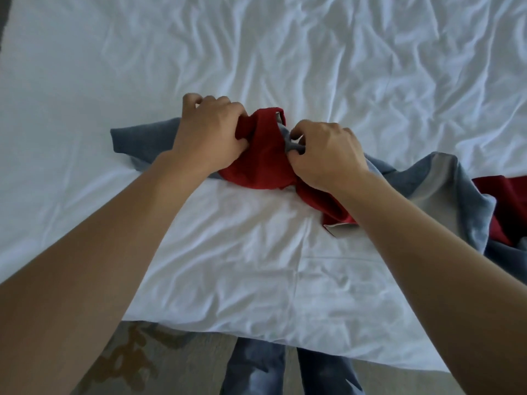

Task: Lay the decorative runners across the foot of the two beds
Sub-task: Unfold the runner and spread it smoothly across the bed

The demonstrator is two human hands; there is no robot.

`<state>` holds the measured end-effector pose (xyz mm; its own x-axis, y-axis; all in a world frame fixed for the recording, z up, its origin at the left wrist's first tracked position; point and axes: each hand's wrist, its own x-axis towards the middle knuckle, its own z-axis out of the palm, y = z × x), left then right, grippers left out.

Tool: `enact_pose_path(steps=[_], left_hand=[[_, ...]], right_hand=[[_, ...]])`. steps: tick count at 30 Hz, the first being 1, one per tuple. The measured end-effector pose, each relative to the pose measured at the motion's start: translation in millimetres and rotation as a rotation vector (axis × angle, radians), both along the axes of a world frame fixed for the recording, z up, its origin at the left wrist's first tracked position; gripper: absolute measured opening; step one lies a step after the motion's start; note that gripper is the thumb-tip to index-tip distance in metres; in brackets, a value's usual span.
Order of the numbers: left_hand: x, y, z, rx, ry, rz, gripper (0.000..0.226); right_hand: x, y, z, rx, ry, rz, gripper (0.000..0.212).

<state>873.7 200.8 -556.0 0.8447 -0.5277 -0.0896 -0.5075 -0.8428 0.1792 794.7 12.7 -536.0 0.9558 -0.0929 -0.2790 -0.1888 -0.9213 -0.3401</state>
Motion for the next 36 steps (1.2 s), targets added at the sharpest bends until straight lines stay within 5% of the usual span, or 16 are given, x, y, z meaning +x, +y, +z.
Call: enact_pose_path(steps=[6, 13, 22, 27, 31, 36], left_hand=[[4, 20, 13, -0.243, -0.114, 0.081, 0.023], [18, 53, 32, -0.301, -0.145, 0.180, 0.028], [33, 112, 25, -0.340, -0.116, 0.678, 0.034], [17, 90, 23, -0.464, -0.002, 0.781, 0.023], [11, 77, 27, -0.415, 0.009, 0.773, 0.017], [11, 79, 29, -0.401, 0.009, 0.785, 0.021]], right_hand=[[6, -11, 5, -0.022, -0.048, -0.193, 0.021], [22, -15, 18, -0.009, -0.084, -0.260, 0.021], [14, -36, 5, -0.003, -0.078, -0.304, 0.026], [7, -31, 20, 0.142, -0.323, -0.216, 0.020], [-2, -19, 26, 0.146, -0.196, 0.061, 0.038], [2, -14, 11, 0.074, -0.139, 0.124, 0.027]])
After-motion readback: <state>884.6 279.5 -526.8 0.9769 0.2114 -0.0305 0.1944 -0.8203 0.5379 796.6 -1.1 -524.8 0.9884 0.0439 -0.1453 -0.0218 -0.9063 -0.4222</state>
